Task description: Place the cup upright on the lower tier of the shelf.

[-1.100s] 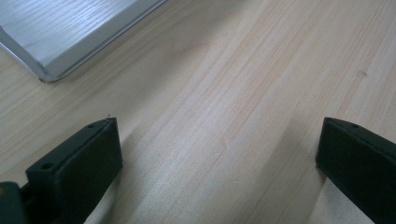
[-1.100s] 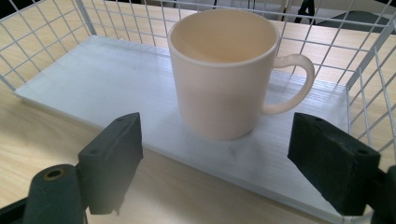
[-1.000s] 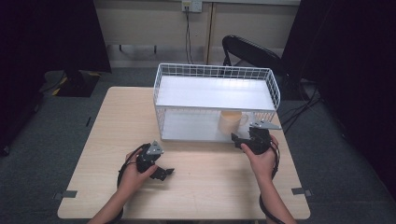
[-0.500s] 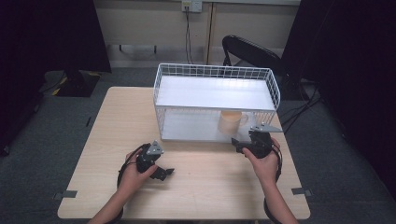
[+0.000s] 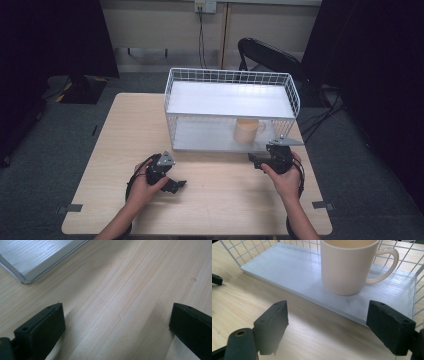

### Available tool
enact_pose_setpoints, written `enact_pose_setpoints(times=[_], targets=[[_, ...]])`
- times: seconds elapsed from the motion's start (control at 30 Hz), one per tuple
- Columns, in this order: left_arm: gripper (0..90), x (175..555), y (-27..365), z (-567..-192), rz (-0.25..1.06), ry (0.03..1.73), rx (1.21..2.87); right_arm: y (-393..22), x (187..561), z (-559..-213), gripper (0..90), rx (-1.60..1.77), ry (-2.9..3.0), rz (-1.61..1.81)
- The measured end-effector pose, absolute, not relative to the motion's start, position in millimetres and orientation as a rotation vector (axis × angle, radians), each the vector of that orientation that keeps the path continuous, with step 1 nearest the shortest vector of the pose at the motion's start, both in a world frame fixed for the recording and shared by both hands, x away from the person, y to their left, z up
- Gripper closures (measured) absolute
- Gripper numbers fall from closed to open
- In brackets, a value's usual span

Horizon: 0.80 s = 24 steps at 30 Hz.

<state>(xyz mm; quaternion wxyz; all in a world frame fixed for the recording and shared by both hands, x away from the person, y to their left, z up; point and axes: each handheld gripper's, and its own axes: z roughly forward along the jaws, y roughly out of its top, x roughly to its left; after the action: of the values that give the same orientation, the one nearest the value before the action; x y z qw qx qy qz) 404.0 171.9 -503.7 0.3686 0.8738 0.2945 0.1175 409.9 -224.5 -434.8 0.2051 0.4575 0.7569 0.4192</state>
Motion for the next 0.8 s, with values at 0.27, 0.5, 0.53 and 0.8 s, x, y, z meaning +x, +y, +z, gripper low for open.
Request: enact_pose_setpoints(times=[0.27,0.5,0.53,0.8], targets=[[0.0,404,172,-504,0.302,0.755,2.244,-232,404,-436,16.9,1.272,2.129,1.159],[0.0,404,172,-504,0.302,0.755,2.244,-239,400,-439,16.7,1.278,2.139,1.162],[0.0,404,172,-504,0.302,0.756,2.244,-240,399,-440,16.7,1.279,2.141,1.165],[0.0,404,172,-504,0.301,0.756,2.244,-248,393,-443,16.4,1.277,2.155,1.155]])
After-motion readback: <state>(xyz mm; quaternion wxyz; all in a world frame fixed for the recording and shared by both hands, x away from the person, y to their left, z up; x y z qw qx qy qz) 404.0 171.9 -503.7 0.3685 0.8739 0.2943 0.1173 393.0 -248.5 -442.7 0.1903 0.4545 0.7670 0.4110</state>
